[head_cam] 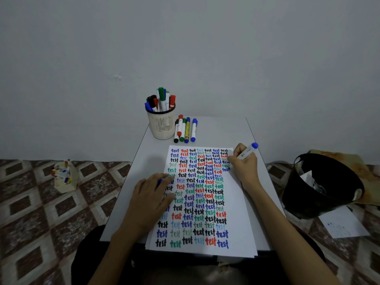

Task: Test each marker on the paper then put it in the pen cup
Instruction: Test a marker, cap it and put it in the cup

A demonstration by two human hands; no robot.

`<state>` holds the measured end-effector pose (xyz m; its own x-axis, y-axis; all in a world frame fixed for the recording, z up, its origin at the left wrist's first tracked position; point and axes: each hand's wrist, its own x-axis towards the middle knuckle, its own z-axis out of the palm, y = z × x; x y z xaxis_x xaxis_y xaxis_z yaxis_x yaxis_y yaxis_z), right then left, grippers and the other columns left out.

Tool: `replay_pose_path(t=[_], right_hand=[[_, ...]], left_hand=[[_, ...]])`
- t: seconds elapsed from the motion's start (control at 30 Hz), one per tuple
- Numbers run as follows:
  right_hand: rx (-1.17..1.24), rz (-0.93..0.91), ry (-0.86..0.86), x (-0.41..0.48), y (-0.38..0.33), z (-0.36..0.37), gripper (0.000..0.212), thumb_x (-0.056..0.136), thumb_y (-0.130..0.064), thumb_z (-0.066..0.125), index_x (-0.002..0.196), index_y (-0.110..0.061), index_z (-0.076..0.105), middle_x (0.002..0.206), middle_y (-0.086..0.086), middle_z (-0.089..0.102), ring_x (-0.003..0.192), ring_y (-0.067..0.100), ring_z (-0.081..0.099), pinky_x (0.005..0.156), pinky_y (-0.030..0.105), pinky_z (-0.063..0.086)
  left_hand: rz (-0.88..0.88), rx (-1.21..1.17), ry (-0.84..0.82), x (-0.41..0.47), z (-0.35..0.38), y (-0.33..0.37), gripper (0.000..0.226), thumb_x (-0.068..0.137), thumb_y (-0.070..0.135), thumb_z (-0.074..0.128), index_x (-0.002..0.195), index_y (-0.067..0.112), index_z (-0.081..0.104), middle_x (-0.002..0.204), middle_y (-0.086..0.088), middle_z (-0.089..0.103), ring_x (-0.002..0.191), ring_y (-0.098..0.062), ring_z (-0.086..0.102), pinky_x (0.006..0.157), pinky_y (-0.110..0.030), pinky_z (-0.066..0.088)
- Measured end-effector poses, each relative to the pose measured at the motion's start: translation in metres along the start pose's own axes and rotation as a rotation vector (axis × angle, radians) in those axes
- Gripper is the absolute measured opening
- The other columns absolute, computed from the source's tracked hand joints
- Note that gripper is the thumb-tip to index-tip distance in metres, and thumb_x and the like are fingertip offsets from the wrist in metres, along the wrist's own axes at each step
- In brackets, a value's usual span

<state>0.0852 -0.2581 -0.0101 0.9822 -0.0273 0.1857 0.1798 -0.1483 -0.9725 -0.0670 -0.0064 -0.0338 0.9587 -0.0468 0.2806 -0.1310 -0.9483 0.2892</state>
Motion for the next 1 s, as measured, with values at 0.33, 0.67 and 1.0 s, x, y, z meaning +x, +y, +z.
replay_pose_path(t=[0.33,0.67,1.0], right_hand=[[0.327,0.040,0.129,-0.002,-0.007,-0.008,0.033,0.081,-0.003,0.071,0.068,-0.015,0.043,0.058,0.003,0.047,0.044,0.008,0.043,0.044,0.020,0.040],[0.478,0.106,-0.228,-0.027,-0.038,0.003,0.019,0.078,-0.009,0.063,0.093,0.002,0.065,0.093,0.020,0.068,0.080,0.026,0.068,0.062,0.029,0.058],[0.372,0.144,-0.419,-0.071,-0.044,0.028,0.016,0.078,0.010,0.069,0.083,-0.001,0.059,0.077,0.020,0.068,0.067,0.034,0.069,0.062,0.038,0.060]], left_hand=[[0.006,-0.050,0.012,-0.001,-0.002,0.002,0.059,0.092,0.059,0.018,0.142,0.033,0.032,0.140,0.011,0.038,0.132,-0.009,0.032,0.113,-0.039,0.017],[-0.057,-0.320,0.129,0.002,-0.003,-0.002,0.066,0.083,0.052,0.042,0.139,0.018,0.038,0.135,0.008,0.043,0.122,-0.008,0.040,0.105,-0.032,0.029],[-0.057,-0.407,0.282,-0.001,-0.010,-0.002,0.028,0.090,0.029,0.052,0.113,0.016,0.063,0.103,0.010,0.061,0.098,0.002,0.052,0.081,-0.005,0.037]])
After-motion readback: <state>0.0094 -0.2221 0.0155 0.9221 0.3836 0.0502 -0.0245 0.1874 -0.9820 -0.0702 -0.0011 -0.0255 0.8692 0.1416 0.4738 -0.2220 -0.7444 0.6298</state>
